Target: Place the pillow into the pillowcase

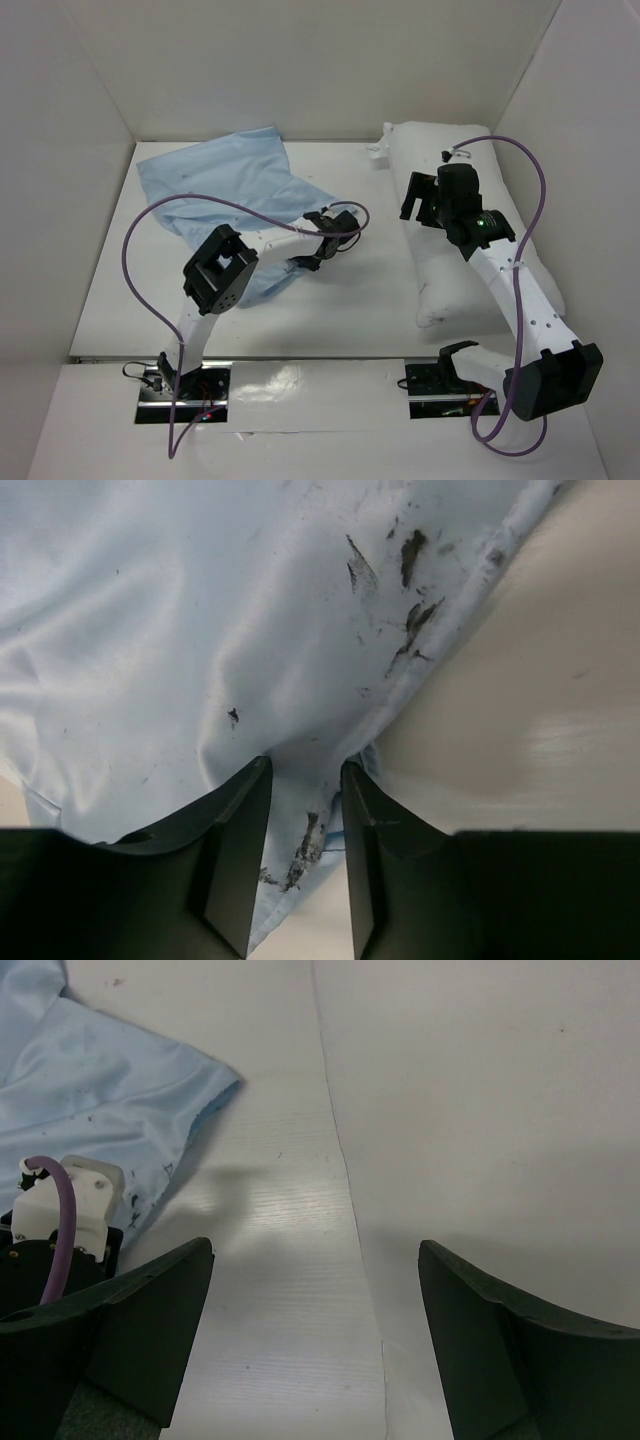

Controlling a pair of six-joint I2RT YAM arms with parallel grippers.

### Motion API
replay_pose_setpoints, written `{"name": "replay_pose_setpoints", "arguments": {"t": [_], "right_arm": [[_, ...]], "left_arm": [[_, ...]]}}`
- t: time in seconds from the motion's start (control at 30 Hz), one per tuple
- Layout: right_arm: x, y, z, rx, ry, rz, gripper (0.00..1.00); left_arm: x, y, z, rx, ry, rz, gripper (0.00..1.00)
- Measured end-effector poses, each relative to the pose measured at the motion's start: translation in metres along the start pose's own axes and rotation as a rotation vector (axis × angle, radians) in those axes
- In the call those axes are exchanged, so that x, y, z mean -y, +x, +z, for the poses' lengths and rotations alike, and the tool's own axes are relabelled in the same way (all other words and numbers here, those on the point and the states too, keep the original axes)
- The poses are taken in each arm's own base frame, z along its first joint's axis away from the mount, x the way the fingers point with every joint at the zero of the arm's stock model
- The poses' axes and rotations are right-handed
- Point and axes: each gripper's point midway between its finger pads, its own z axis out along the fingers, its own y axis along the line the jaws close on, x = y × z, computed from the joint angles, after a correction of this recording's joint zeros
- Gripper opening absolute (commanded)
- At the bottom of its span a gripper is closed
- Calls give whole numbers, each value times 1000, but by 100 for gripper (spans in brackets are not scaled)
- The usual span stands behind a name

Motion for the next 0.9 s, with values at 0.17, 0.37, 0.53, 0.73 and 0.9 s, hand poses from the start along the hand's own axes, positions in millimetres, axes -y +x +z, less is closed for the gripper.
{"name": "replay_pose_setpoints", "arguments": {"t": [0.17,0.37,0.53,0.73,0.9], "right_arm": [[0,0,0,0,-2,0,90],[-1,0,0,-1,-4,0,90],[-1,1,0,-4,-6,0,89],[0,4,7,-34,9,-11,91],[8,-11,27,-50,114,-34,98]], "left_arm": [[-5,0,3,-7,-7,-12,35],[-8,0,4,-12,-11,-13,3],[-10,1,5,-22,-1,-14,0],[-24,-15,-11,-23,125,-103,0],[-55,-62,-50,82,277,-264,0]]}}
